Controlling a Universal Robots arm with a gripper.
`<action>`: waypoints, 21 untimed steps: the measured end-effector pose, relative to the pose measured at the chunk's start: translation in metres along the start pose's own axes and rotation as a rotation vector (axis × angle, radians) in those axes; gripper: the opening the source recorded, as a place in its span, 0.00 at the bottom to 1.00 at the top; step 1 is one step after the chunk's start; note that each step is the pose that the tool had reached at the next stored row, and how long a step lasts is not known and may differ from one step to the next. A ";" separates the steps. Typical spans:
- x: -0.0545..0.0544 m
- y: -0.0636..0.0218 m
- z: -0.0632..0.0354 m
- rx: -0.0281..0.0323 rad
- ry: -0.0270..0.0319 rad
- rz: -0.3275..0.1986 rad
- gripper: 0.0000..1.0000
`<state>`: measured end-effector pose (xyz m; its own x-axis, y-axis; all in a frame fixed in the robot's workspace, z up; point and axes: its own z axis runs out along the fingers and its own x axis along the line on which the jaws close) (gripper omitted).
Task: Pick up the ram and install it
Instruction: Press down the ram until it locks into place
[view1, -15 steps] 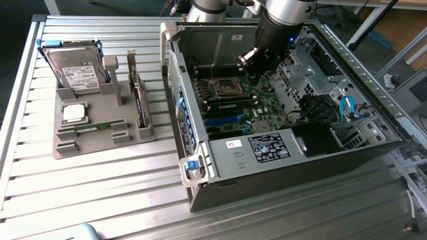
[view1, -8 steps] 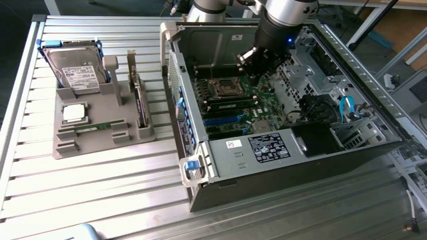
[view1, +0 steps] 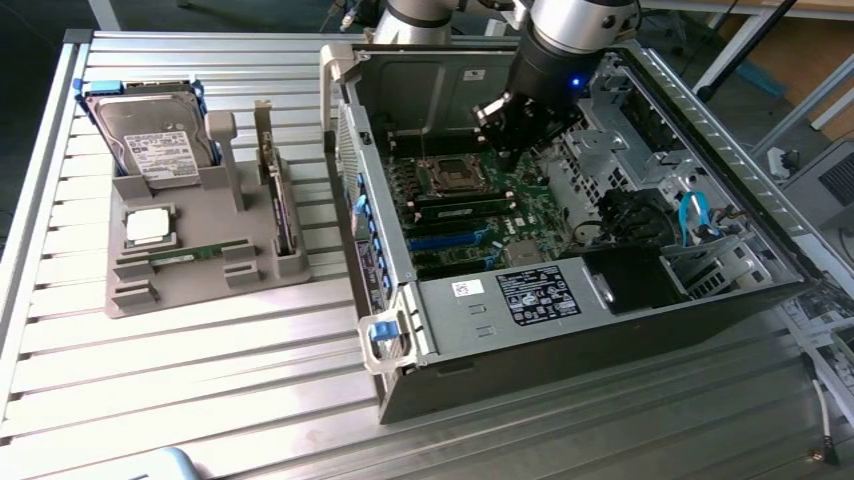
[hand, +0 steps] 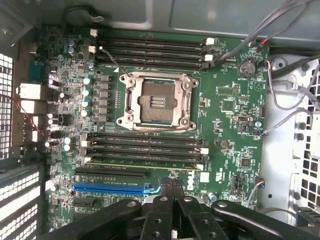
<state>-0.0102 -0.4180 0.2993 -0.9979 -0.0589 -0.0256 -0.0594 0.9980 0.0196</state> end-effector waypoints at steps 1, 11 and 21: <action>0.000 0.0000 0.0000 -0.0003 0.0044 0.000 0.11; 0.000 0.0000 0.0000 -0.0023 0.0368 0.001 0.11; 0.001 0.0001 0.0000 -0.0030 0.0488 0.002 0.11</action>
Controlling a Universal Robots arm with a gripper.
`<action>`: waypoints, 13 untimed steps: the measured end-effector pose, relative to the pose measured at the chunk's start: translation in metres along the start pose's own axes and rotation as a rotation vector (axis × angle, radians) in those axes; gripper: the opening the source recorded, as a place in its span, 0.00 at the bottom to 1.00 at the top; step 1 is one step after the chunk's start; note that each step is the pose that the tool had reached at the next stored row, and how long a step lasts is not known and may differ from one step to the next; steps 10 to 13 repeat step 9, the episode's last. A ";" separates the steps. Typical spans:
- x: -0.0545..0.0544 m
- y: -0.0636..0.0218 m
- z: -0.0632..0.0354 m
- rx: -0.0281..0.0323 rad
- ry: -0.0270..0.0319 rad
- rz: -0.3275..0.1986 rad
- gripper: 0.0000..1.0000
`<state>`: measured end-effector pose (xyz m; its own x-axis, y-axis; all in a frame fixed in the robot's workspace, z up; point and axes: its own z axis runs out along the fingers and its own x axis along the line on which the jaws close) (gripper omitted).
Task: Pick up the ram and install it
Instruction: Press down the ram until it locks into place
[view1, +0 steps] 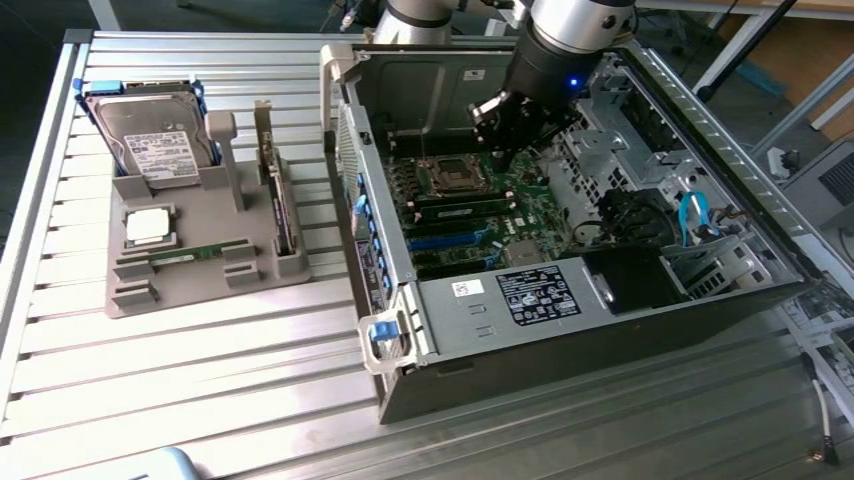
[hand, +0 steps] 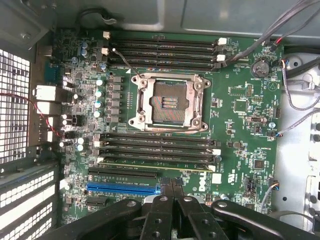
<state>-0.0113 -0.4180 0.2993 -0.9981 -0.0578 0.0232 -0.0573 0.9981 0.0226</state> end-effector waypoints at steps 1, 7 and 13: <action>0.000 0.0000 0.0000 0.0001 0.0000 0.001 0.11; 0.000 0.0000 0.0000 -0.0001 -0.0001 0.004 0.11; 0.000 0.0000 0.0000 -0.0001 -0.0001 0.004 0.11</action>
